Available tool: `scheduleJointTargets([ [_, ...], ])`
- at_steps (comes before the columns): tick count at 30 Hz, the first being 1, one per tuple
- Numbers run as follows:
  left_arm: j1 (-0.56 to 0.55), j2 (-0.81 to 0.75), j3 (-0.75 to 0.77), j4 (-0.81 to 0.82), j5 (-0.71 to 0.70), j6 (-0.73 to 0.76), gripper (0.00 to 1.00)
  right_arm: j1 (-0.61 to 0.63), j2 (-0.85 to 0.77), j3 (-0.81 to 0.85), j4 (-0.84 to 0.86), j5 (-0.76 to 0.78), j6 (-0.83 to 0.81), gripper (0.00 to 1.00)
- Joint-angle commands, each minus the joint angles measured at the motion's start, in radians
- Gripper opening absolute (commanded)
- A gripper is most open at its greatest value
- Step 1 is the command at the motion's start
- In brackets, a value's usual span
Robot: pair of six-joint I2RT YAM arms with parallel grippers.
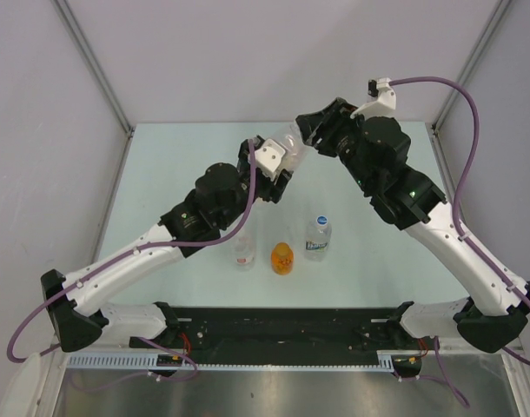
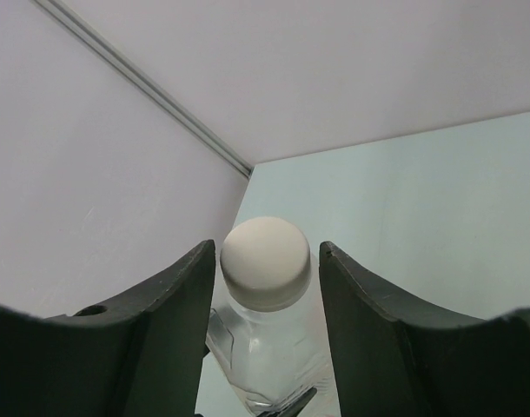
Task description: Unscrew the bottle caps
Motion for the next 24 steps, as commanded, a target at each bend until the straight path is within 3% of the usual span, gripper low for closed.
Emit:
scheduleJointTargets([
  [1, -0.009, -0.034, 0.000, 0.034, -0.001, 0.015, 0.00, -0.008, -0.014, -0.010, 0.038, -0.020, 0.008, 0.55],
  [6, -0.009, -0.034, -0.002, 0.036, -0.001, 0.015, 0.00, -0.014, -0.016, -0.023, 0.033, -0.037, 0.010, 0.59],
  [13, -0.009, -0.034, -0.006, 0.036, 0.002, 0.009, 0.00, -0.028, -0.033, -0.033, 0.036, -0.043, 0.010, 0.56],
  [20, -0.011, -0.023, -0.002, 0.036, 0.011, 0.004, 0.00, -0.041, -0.039, -0.035, 0.037, -0.047, 0.010, 0.64],
  [24, -0.011, -0.020, 0.000, 0.036, 0.011, 0.004, 0.00, -0.051, -0.034, -0.034, 0.036, -0.066, 0.010, 0.60],
])
